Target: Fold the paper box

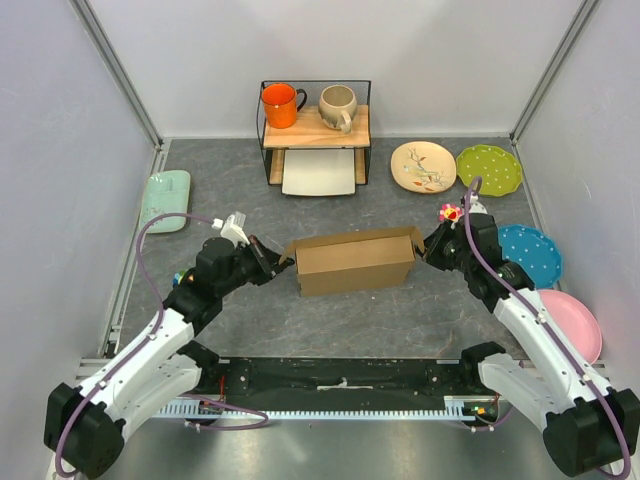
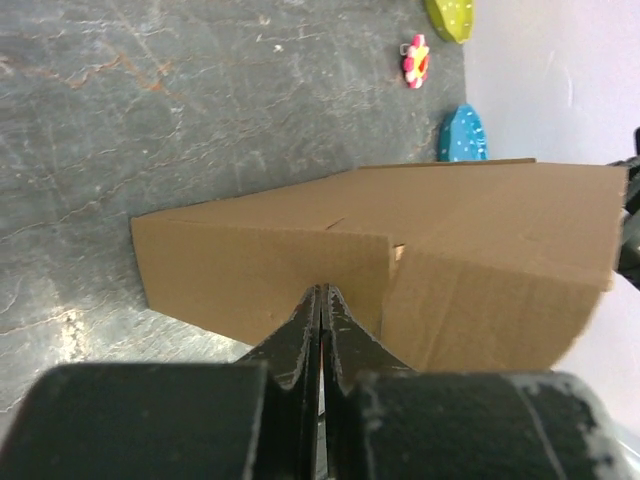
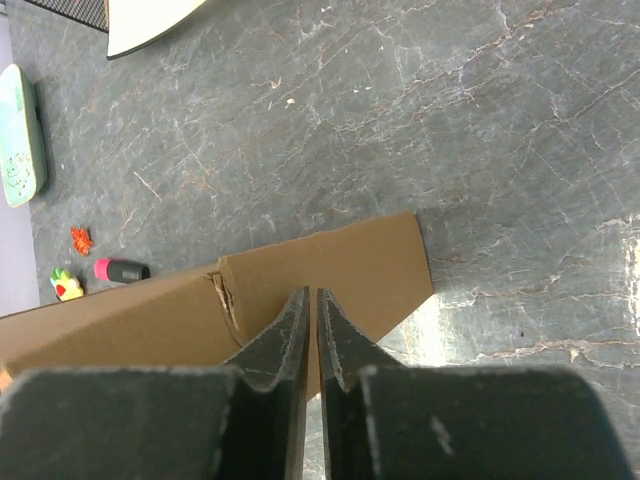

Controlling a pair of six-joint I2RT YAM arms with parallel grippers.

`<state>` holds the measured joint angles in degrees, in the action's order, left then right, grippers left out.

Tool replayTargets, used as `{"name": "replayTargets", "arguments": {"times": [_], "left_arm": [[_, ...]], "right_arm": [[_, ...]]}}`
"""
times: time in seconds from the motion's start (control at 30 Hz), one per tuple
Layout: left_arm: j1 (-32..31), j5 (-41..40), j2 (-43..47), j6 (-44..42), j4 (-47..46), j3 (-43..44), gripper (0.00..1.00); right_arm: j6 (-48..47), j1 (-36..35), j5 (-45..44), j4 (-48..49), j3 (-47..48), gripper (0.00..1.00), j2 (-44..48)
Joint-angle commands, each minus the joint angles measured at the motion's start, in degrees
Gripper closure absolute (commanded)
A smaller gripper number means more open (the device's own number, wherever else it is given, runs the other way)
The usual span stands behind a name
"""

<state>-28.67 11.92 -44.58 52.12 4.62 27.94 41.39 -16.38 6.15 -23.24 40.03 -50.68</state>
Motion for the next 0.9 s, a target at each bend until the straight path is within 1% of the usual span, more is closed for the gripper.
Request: {"name": "replayTargets", "arguments": {"times": [0.0, 0.07, 0.13, 0.17, 0.2, 0.23, 0.27, 0.3, 0.33, 0.4, 0.43, 0.5, 0.57, 0.63, 0.67, 0.7, 0.73, 0.77, 0.8, 0.83, 0.87], "left_arm": [[0.3, -1.2, -1.6, 2.2, -0.6, -0.7, 0.92], [0.5, -3.3, -1.8, 1.8, 1.2, -0.1, 0.9], [0.7, -6.1, -1.7, 1.1, 3.0, 1.1, 0.84], [0.8, -7.1, -1.6, 0.7, 4.9, 1.7, 0.82], [0.8, -8.0, -1.4, -0.3, 6.3, 2.3, 0.77], [0.9, -10.8, -1.2, -0.7, 7.8, 3.9, 0.75], [0.9, -11.7, -0.7, -1.2, 10.8, 4.6, 0.7], [0.9, -15.5, -0.3, -2.2, 12.1, 6.1, 0.68], [1.0, -17.1, 0.1, -2.6, 13.4, 6.7, 0.66], [1.0, -21.1, 1.6, -4.1, 15.9, 7.9, 0.63], [1.0, -22.4, 2.2, -4.6, 16.7, 8.2, 0.62], [1.0, -26.1, 3.9, -5.5, 19.5, 9.2, 0.59], [1.0, -28.2, 4.8, -6.2, 21.3, 10.0, 0.57], [1.1, -30.0, 6.3, -6.9, 23.1, 10.8, 0.57], [1.1, -30.5, 6.9, -7.4, 23.5, 10.9, 0.56], [1.1, -31.1, 7.7, -7.6, 24.1, 11.5, 0.56], [1.1, -31.1, 8.2, -7.7, 24.3, 11.7, 0.55], [1.1, -30.8, 8.5, -8.5, 24.3, 11.9, 0.54], [1.1, -30.2, 9.1, -8.9, 24.3, 12.4, 0.53], [1.1, -29.9, 9.3, -9.2, 24.3, 12.6, 0.53], [1.1, -29.6, 9.5, -9.9, 24.3, 12.7, 0.51]], "right_arm": [[0.2, -0.7, -0.2, 2.4, -0.8, 0.84, 0.2], [-1.2, -0.8, -1.2, 1.8, 0.0, 0.78, 0.1], [-2.6, -0.7, -3.1, 0.7, 0.7, 0.75, -0.2], [-3.2, -0.7, -4.1, 0.0, 2.0, 0.71, -0.4], [-4.0, -0.6, -5.3, -2.2, 2.9, 0.69, -0.6], [-5.8, -0.7, -8.8, -3.6, 5.1, 0.67, -0.7], [-6.6, -0.7, -10.9, -5.0, 6.4, 0.63, -0.6], [-7.5, -0.7, -12.9, -7.8, 7.6, 0.61, 0.0], [-8.4, -0.7, -17.5, -8.8, 9.7, 0.6, 0.5], [-8.7, -0.7, -22.6, -10.6, 11.4, 0.58, 3.0], [-9.0, -0.7, -26.7, -10.9, 13.0, 0.56, 3.7], [-9.6, -0.7, -29.0, -12.8, 15.0, 0.55, 4.2], [-11.1, -0.8, -27.1, -12.8, 16.9, 0.52, 4.4], [-12.7, -0.8, -23.1, -11.7, 17.1, 0.5, 5.1], [-13.7, -0.8, -18.3, -10.2, 17.0, 0.48, 5.4], [-16.2, -0.8, -15.5, -9.2, 16.2, 0.46, 6.3], [-17.7, -1.1, -13.4, -8.4, 15.8, 0.41, 6.6], [-19.0, -1.9, -10.2, -7.2, 15.4, 0.39, 6.7], [-21.3, -2.4, -9.1, -6.6, 14.6, 0.37, 6.6], [-22.2, -2.9, -8.4, -6.3, 14.3, 0.34, 6.4], [-22.9, -3.4, -7.6, -5.9, 13.9, 0.34, 5.8]]}}
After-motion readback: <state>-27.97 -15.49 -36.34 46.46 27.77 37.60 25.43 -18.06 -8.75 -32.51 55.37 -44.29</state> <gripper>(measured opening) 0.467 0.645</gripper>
